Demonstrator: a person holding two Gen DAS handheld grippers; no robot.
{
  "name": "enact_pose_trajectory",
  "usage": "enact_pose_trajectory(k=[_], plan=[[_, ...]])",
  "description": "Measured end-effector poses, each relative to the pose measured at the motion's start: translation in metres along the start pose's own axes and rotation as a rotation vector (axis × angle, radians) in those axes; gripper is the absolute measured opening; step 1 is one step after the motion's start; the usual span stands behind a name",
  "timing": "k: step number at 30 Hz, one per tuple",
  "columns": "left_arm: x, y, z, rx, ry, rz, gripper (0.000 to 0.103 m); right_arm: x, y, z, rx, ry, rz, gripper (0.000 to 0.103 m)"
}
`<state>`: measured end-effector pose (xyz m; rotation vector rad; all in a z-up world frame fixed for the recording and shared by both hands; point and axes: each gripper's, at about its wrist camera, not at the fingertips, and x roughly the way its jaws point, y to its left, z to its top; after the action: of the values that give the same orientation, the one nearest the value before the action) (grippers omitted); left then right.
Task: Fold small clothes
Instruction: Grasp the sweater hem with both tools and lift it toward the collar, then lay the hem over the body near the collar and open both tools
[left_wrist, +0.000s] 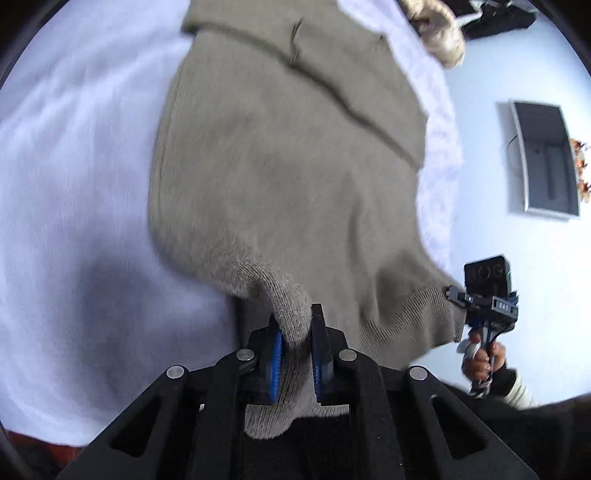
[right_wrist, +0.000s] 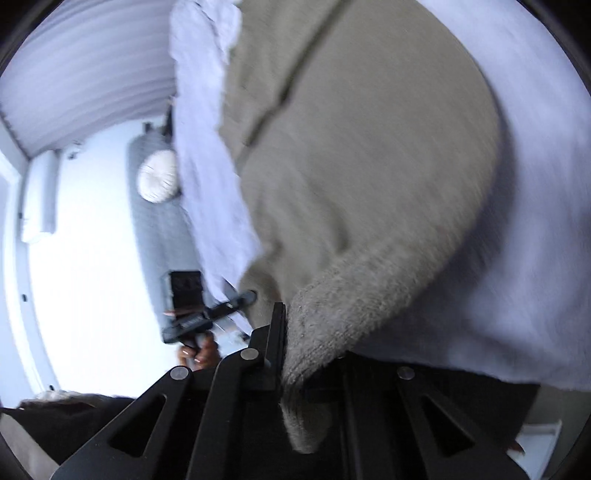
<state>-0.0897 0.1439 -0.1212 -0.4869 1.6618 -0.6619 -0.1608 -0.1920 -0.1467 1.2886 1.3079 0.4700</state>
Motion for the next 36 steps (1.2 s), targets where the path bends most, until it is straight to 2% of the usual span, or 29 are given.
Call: enact_pose_trajectory(k=[4, 9, 11, 13, 14, 16, 19, 21, 22, 23, 25, 28, 29, 30, 32, 34, 35, 36], plan=[[-0.028, -0.010, 0.050, 0.017, -0.139, -0.037, 0.014, -0.012, 0.030, 0.044, -0.046, -0.109, 0.108, 0.008], [-0.039, -0.020, 0.122, 0.040, -0.263, 0.016, 0.014, -0.017, 0.055, 0.120, -0.060, -0.216, 0.157, 0.008], [-0.034, -0.030, 0.148, 0.042, -0.295, 0.042, 0.014, -0.016, 0.057, 0.148, -0.041, -0.251, 0.153, 0.008], [-0.022, -0.037, 0.172, 0.048, -0.300, 0.115, 0.014, -0.013, 0.052, 0.175, -0.003, -0.281, 0.133, 0.008], [-0.015, -0.041, 0.183, 0.059, -0.297, 0.173, 0.014, -0.010, 0.049, 0.189, 0.021, -0.292, 0.103, 0.008], [-0.002, -0.046, 0.197, 0.072, -0.291, 0.261, 0.015, -0.005, 0.041, 0.207, 0.057, -0.303, 0.048, 0.008], [0.013, -0.046, 0.205, 0.068, -0.258, 0.312, 0.016, 0.008, 0.029, 0.224, 0.099, -0.301, -0.009, 0.008], [0.012, -0.040, 0.206, 0.068, -0.259, 0.335, 0.037, 0.013, 0.027, 0.228, 0.114, -0.300, -0.013, 0.008], [0.018, -0.045, 0.207, 0.066, -0.275, 0.349, 0.060, 0.014, 0.026, 0.229, 0.116, -0.300, -0.012, 0.008], [0.016, -0.047, 0.204, 0.067, -0.295, 0.353, 0.070, 0.016, 0.026, 0.231, 0.120, -0.299, -0.011, 0.009], [0.014, -0.044, 0.207, 0.074, -0.296, 0.317, 0.069, 0.015, 0.023, 0.236, 0.131, -0.298, -0.007, 0.011], [0.025, -0.039, 0.217, 0.033, -0.234, 0.270, 0.069, 0.015, 0.014, 0.242, 0.161, -0.276, -0.009, 0.013], [0.027, -0.038, 0.218, 0.025, -0.222, 0.257, 0.069, 0.017, 0.011, 0.244, 0.173, -0.265, -0.011, 0.018], [0.029, -0.037, 0.217, 0.020, -0.211, 0.241, 0.069, 0.020, 0.010, 0.244, 0.186, -0.256, -0.017, 0.040], [0.033, -0.035, 0.213, -0.001, -0.177, 0.189, 0.070, 0.023, 0.009, 0.241, 0.195, -0.243, -0.024, 0.073], [0.040, -0.034, 0.207, -0.012, -0.147, 0.125, 0.069, 0.024, 0.014, 0.234, 0.160, -0.248, -0.027, 0.071], [0.043, -0.035, 0.205, -0.012, -0.145, 0.113, 0.069, 0.023, 0.017, 0.231, 0.141, -0.258, -0.038, 0.058], [0.045, -0.036, 0.203, -0.004, -0.148, 0.108, 0.066, 0.023, 0.021, 0.229, 0.117, -0.265, -0.049, 0.033]])
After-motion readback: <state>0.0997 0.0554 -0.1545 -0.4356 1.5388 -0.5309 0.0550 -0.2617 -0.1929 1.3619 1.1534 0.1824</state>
